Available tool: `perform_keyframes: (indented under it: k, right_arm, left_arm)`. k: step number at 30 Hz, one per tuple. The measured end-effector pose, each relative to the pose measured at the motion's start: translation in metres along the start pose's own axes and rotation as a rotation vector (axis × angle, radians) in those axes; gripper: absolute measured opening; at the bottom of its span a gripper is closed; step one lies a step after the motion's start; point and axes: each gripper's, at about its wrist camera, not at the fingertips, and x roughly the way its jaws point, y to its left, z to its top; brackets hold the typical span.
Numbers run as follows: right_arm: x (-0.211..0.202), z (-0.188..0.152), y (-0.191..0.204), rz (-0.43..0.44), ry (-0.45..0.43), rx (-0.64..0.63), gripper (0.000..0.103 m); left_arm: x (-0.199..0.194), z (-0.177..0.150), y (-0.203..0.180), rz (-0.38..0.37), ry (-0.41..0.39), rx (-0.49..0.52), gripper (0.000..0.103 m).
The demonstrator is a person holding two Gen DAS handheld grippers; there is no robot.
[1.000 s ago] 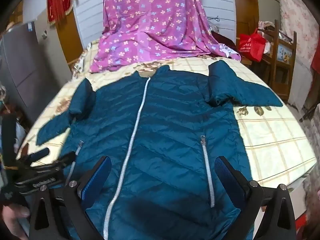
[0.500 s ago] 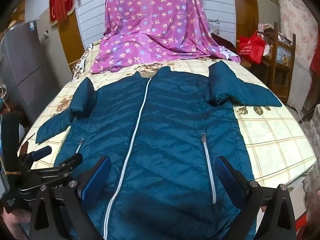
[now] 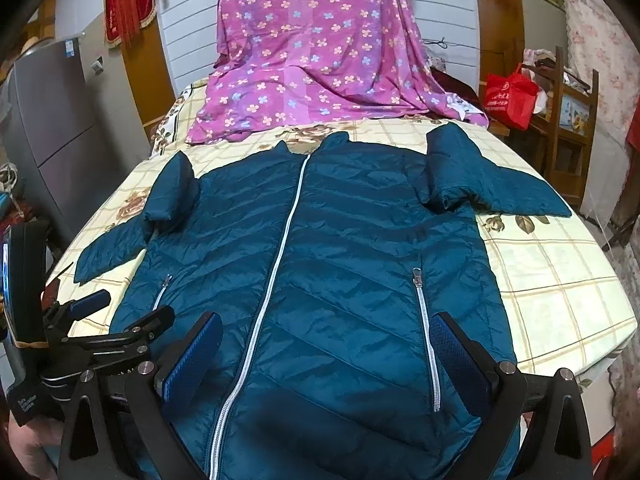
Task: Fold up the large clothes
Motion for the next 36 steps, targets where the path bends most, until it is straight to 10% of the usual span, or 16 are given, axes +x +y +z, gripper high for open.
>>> perform_keyframes:
  k: [36]
  right_arm:
    - [-0.0002,-0.0031,0.0077,0.044,-0.020,-0.003,0.103]
  left_arm:
    - [0.0021,-0.0036,0.0016,0.000,-0.005,-0.004,0.103]
